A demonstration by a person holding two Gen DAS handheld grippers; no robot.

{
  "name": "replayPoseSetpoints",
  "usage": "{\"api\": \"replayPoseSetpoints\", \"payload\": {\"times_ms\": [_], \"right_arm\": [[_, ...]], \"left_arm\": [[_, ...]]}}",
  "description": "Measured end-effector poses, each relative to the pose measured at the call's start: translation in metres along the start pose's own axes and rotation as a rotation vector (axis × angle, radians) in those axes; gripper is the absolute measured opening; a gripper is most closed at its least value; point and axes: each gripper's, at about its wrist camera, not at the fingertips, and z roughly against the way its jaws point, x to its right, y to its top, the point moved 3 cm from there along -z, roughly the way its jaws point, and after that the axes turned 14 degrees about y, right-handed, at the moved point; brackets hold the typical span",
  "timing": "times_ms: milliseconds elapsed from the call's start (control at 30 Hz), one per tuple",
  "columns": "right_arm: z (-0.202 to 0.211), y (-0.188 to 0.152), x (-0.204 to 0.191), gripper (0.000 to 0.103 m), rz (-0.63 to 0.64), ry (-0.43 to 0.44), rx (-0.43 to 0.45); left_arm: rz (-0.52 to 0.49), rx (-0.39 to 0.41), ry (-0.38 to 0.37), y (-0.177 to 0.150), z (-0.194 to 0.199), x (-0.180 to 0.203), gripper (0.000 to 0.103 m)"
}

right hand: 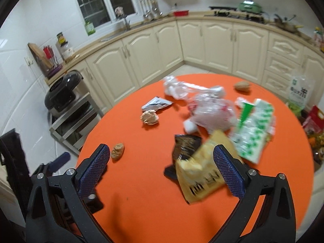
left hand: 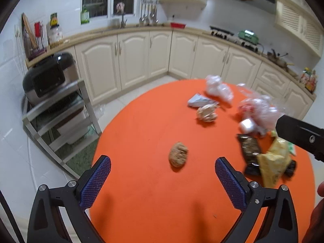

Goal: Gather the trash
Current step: 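Grasp the brown lump with the left tool while the right tool grasps crumpled paper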

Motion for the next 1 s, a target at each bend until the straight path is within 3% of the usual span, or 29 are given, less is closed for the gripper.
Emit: {"api": "replayPoseSetpoints", "payload": {"times_ms": [233, 400, 500, 667, 700, 767, 833, 1000], "right_arm": [[-0.065, 0.019, 0.006, 0.097, 0.034, 0.031, -0.098], [-0.099, 0.025, 0.008, 0.09, 0.054, 0.029, -0.15], [-0.115, 0.028, 0.012, 0.084, 0.051, 0.024, -0.169], [-0.139, 0.032, 0.017, 0.059, 0.077, -0.003, -0.212], [-0.143, 0.032, 0.017, 0.058, 0.084, -0.01, -0.222], [-0.145, 0.033, 0.014, 0.044, 0.115, -0.032, -0.216], [-0.145, 0.033, 0.012, 0.032, 0.122, -0.041, -0.212], [-0.136, 0.032, 0.012, 0.03, 0.088, 0.003, -0.185]], "left_arm": [[-0.007, -0.059, 0.02, 0.035, -0.055, 0.016, 0.083], [-0.008, -0.069, -0.014, 0.053, -0.081, 0.032, 0.081], [-0.03, -0.072, -0.043, 0.06, -0.092, 0.042, 0.07], [-0.045, -0.066, -0.066, 0.066, -0.105, 0.05, 0.041], [-0.047, -0.066, -0.076, 0.065, -0.107, 0.049, 0.037], [-0.051, -0.068, -0.097, 0.067, -0.111, 0.051, 0.019], [-0.059, -0.066, -0.082, 0.067, -0.114, 0.049, 0.016], [-0.027, -0.059, -0.081, 0.065, -0.116, 0.028, 0.015]]}}
